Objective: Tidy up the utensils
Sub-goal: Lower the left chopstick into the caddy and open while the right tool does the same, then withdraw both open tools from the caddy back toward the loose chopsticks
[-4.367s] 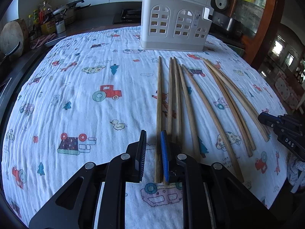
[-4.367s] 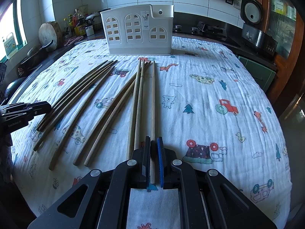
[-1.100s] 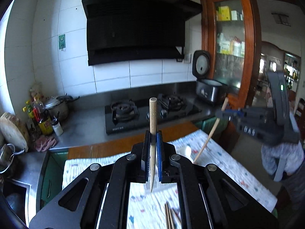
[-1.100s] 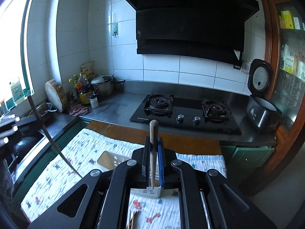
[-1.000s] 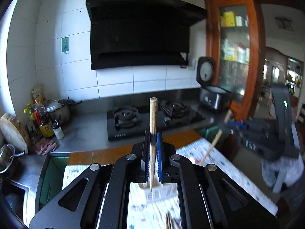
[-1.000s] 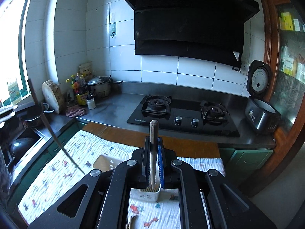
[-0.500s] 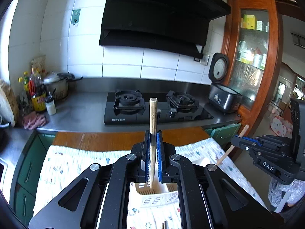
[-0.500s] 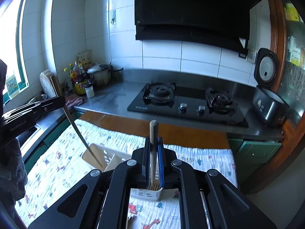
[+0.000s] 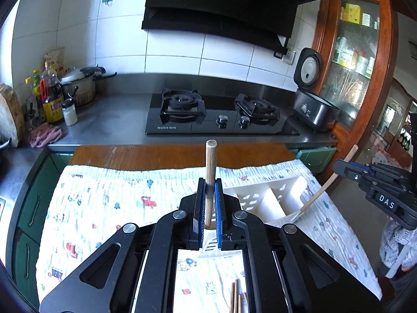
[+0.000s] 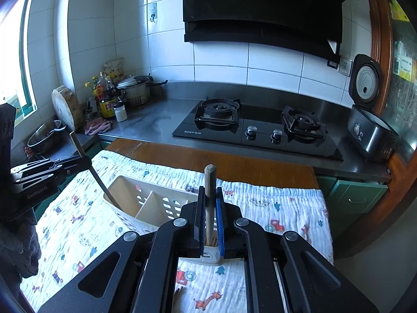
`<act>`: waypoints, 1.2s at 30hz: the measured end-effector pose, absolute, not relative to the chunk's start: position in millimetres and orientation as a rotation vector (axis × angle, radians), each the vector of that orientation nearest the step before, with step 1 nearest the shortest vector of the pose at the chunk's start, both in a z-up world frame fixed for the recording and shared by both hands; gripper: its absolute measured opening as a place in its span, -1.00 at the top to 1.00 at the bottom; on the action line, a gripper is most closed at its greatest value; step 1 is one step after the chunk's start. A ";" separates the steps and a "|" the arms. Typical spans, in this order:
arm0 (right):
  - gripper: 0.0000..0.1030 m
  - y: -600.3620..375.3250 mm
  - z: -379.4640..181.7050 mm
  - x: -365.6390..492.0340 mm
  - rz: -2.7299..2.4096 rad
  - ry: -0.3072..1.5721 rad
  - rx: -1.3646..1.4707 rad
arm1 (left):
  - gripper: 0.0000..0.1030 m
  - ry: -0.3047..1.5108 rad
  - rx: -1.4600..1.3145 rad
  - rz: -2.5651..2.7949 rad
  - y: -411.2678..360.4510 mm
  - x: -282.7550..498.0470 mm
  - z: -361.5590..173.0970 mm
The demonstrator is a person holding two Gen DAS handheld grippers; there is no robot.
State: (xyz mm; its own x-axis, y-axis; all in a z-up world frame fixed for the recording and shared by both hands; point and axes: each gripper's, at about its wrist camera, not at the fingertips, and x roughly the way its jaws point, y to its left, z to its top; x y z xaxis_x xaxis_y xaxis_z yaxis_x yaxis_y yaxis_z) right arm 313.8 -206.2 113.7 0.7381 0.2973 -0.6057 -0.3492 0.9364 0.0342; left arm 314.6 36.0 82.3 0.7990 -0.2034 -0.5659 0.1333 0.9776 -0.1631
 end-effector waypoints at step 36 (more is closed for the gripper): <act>-0.51 -234.8 102.9 148.8 0.368 0.558 -0.109 | -0.39 0.546 -0.144 -0.175 50.5 141.3 72.3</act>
State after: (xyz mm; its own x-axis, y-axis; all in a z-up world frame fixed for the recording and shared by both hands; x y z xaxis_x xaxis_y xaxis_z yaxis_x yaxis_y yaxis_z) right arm 148.8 -234.8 102.9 0.7848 0.3114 -0.5358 -0.3701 0.9290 -0.0021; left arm 141.3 50.5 72.3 0.8404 -0.2033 -0.5024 0.1270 0.9750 -0.1822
